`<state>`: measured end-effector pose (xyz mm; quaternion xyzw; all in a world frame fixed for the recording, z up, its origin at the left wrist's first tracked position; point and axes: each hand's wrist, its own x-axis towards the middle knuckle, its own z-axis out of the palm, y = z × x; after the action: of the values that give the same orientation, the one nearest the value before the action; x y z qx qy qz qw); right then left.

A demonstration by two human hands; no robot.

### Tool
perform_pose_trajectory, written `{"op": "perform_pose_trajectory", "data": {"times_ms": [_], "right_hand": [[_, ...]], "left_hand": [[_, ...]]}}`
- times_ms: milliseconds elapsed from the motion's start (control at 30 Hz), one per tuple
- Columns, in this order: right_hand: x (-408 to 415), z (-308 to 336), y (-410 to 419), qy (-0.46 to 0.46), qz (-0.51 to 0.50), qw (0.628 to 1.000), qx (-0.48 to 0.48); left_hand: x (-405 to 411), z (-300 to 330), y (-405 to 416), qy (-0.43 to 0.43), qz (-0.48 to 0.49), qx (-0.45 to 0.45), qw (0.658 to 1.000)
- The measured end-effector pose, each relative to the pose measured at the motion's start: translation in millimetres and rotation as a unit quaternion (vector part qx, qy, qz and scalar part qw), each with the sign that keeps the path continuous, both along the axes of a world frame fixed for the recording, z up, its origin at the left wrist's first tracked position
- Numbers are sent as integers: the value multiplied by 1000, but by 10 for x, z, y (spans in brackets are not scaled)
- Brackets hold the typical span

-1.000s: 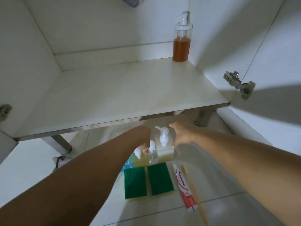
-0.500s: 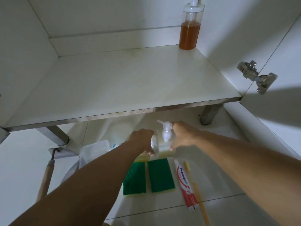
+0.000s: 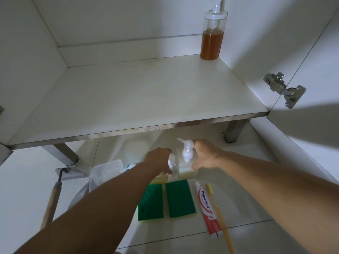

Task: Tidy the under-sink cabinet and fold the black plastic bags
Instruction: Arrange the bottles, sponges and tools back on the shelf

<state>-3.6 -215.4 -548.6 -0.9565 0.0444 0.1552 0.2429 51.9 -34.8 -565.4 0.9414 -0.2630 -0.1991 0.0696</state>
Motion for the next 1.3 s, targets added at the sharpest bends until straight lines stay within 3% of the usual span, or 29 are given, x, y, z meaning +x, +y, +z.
{"op": "perform_pose_trajectory", "data": {"times_ms": [467,700,833,1067,1300], "right_hand": [[-249,426,-199,5,-11,1000,0],[-396,1420,-505,-3,-47,998,-34],[-369,2063,-684,-27,-77,996,-38],[73,2537,-982,-110,-134,985,-17],[793,2448,-1192,-136,-142,980,-22]], "left_hand": [[-77,293,-84,-1,-7,-90,996],[-137,1014,-284,11,-39,-145,989],[-73,1554,-415,-34,-59,-174,982],[320,2069,-683,-73,-14,-262,962],[890,1995,-1023,-79,13,-278,957]]}}
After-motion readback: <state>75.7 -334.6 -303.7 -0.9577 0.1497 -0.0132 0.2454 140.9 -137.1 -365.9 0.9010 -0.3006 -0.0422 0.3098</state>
